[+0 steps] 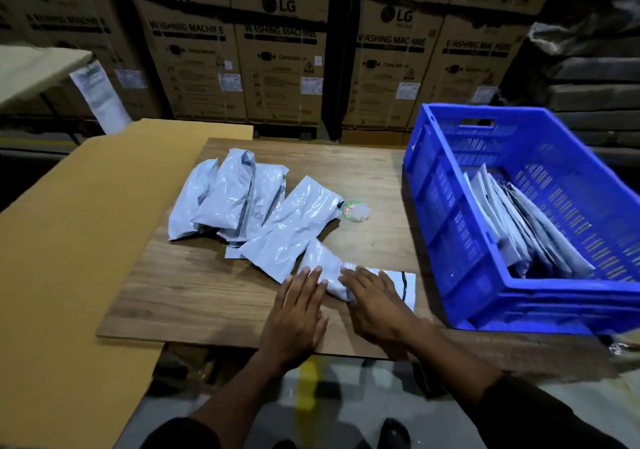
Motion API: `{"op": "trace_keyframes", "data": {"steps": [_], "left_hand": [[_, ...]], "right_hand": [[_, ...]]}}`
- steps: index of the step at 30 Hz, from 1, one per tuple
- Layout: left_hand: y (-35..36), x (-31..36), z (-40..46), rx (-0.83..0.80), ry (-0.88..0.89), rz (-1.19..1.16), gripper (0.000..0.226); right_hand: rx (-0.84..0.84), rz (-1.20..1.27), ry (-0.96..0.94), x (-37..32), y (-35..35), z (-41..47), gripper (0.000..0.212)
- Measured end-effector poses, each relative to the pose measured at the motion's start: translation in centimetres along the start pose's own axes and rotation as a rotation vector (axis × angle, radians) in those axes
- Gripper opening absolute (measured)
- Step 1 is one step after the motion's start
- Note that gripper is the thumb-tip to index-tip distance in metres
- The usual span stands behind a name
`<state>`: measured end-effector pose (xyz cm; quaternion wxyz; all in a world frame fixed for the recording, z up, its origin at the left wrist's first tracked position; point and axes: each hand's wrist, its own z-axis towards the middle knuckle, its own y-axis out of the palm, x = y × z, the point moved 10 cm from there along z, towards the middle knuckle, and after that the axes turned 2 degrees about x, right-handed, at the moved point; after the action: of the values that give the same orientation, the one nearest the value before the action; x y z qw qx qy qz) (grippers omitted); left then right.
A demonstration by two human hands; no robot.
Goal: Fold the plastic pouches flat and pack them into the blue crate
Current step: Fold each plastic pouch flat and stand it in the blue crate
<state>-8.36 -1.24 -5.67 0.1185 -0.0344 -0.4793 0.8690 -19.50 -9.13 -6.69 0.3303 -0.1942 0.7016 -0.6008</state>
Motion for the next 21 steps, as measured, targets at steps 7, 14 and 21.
{"op": "trace_keyframes", "data": {"steps": [7,14,21], "left_hand": [[1.0,-0.5,-0.4,-0.055,-0.030,-0.009,0.060],[2.4,-1.6,1.1,-0.099,-0.077,0.019,0.061],[3.5,-2.3,0.5,-0.133,-0.165,0.037,0.062]], "right_hand": [[-0.013,0.114,-0.183,-2.9,0.4,-2.2,0.065],[0.019,-0.024,0.037,-1.6,0.7,-0.5,0.086],[0.079,-0.156,0.029,-1.0,1.2,-0.1,0.078]]}}
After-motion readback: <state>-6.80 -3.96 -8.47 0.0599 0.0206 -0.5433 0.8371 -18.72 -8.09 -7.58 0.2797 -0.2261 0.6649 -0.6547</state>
